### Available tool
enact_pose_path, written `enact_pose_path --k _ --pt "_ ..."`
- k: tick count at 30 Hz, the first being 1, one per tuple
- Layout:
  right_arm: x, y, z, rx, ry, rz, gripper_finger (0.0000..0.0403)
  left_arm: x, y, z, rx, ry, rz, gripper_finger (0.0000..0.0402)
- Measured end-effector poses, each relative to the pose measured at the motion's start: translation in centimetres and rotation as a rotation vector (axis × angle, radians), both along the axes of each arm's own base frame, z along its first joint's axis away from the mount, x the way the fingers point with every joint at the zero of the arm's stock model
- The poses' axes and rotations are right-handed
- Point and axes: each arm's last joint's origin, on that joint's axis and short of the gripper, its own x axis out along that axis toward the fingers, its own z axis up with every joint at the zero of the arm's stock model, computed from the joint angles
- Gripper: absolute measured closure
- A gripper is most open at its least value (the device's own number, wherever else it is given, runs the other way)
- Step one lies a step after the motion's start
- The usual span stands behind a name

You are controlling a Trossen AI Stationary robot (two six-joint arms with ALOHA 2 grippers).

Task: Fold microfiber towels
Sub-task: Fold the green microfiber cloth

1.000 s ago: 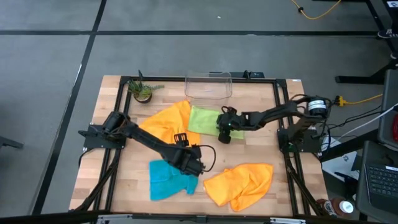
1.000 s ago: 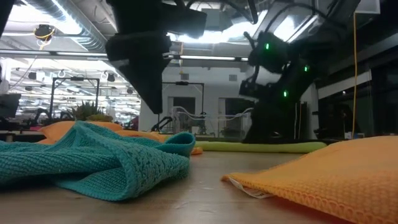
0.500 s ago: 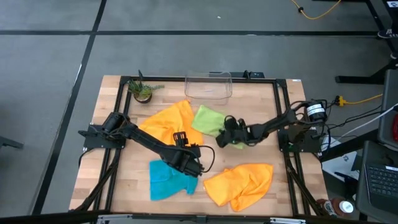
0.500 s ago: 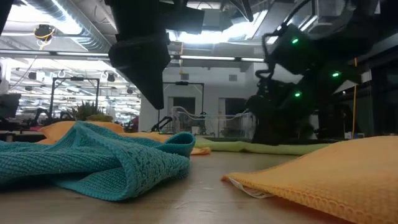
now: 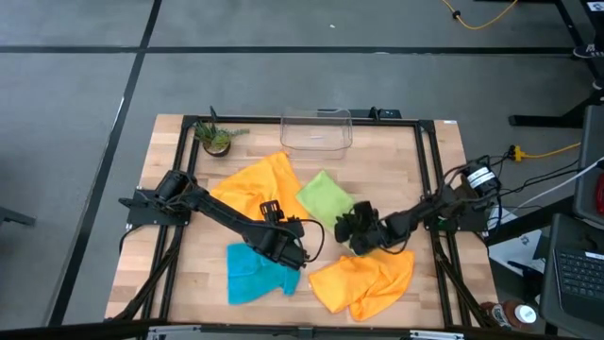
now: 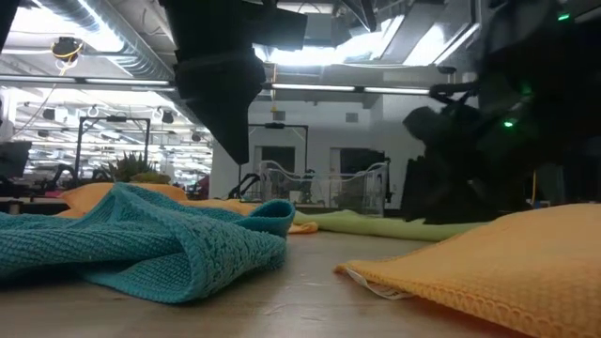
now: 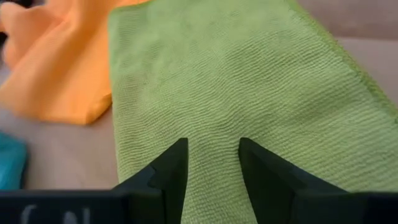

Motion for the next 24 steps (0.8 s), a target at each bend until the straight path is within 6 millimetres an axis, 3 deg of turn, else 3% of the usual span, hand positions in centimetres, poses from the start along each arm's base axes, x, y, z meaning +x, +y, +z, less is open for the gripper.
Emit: enact_pose_path --k 9,12,16,24 --pt "0.8 0.8 2.6 -0.197 -0.016 0.106 0.0254 -0.1 0.0 0.0 0.02 0.007 -0.006 0.0184" --pt "1.4 1.1 3.8 -0.336 0.066 0.266 0.0254 -0.1 0.0 0.0 0.022 0.008 -0.007 0.0184" --pt "1.7 1.4 3.9 -0.456 0.214 0.559 0.0254 -0.1 0.0 0.0 0.022 0.009 -0.007 0.0184" --pt "1.7 -2.4 2.6 -0.31 0.458 0.699 0.0254 -0.1 0.0 0.0 0.021 0.008 -0.008 0.0184"
